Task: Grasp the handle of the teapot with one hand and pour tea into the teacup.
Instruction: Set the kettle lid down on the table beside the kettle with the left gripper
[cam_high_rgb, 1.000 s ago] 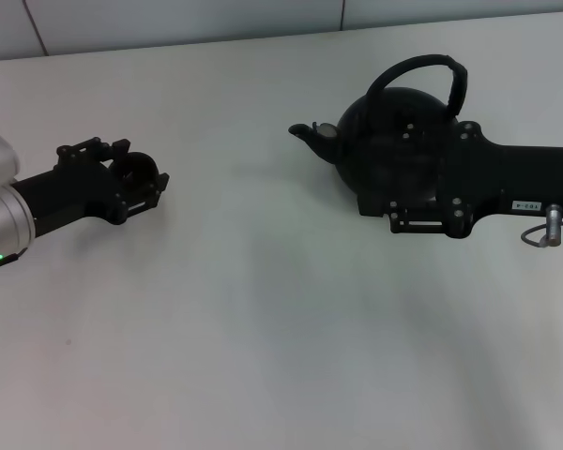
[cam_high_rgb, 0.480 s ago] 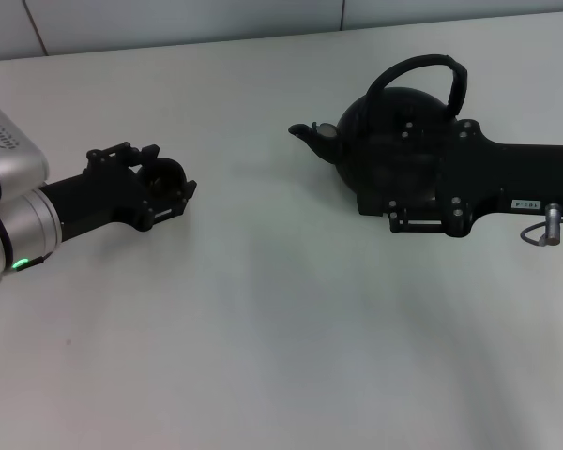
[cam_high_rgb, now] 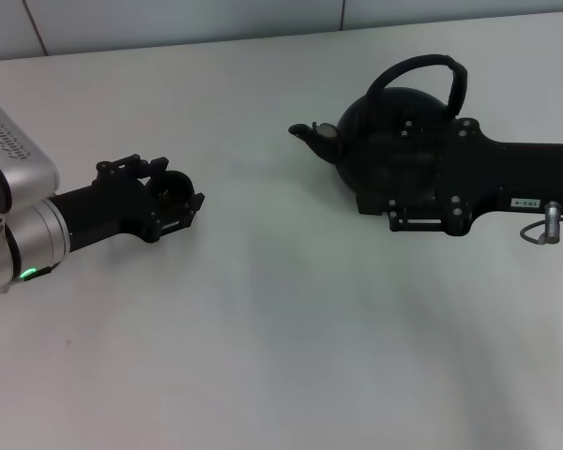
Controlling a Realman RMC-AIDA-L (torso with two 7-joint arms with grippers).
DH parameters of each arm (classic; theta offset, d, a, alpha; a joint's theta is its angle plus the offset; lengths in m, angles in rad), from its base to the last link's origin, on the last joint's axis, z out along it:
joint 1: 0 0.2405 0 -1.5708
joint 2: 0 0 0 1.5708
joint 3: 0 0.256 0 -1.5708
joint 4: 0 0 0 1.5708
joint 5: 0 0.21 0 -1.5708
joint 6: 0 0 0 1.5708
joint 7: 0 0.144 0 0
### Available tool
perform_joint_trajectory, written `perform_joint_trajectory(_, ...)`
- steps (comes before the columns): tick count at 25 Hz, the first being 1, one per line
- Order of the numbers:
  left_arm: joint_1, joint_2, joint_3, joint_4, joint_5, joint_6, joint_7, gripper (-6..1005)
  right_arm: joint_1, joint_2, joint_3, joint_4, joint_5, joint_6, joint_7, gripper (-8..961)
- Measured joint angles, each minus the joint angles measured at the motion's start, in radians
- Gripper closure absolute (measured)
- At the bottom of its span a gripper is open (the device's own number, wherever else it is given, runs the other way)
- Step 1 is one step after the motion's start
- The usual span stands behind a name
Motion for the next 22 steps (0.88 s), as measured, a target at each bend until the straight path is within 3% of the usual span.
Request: perform_joint_trajectory(22, -0.024, 0.0, 0.011, -0.055, -0.016, -0.003, 0.007, 259, -0.001, 0.0, 0.0, 0.002, 0.0, 0.0, -0.001, 253)
